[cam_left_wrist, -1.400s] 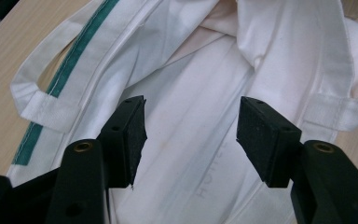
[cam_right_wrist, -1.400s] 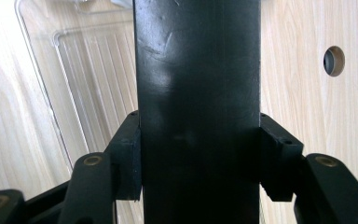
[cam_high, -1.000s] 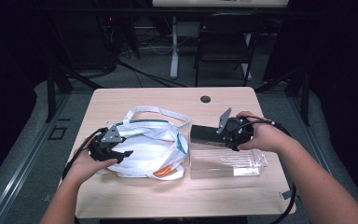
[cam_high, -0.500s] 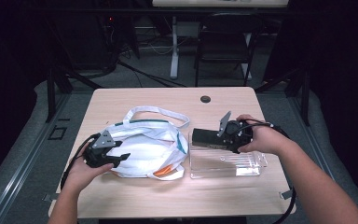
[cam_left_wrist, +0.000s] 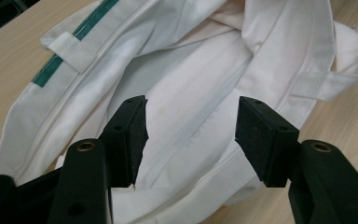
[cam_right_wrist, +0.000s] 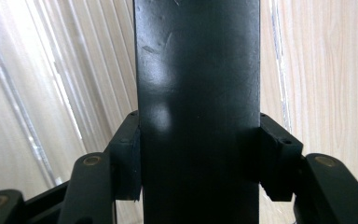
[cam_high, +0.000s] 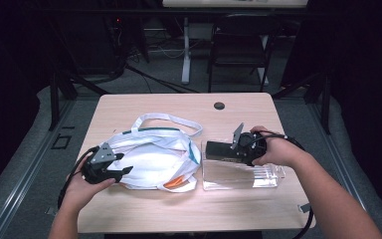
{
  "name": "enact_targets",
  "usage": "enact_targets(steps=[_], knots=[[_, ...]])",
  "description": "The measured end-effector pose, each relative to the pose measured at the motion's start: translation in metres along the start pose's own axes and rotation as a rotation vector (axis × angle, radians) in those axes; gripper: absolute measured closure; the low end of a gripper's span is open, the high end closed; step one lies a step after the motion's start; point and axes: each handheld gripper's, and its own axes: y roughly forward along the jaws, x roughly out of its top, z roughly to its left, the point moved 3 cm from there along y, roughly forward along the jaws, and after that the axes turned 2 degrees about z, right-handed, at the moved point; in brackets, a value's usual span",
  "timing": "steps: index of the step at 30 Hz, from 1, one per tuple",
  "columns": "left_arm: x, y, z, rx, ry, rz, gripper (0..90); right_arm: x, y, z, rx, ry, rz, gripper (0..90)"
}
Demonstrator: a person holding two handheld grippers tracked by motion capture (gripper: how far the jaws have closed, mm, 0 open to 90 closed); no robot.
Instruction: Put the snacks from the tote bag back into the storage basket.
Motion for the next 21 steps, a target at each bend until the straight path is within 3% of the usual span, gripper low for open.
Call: enact_targets(steps=[7, 21], knots=[[-0.002, 0.003, -0.006, 0.013, 0.025, 0.023, 43.8, -0.001, 0.012, -0.001, 0.010, 0.005, 0.008, 43.0], [-0.009, -0.001, -0.007, 0.023, 0.021, 0.032, 43.9, 0.006, 0.031, -0.005, 0.030, -0.013, 0.005, 42.9]])
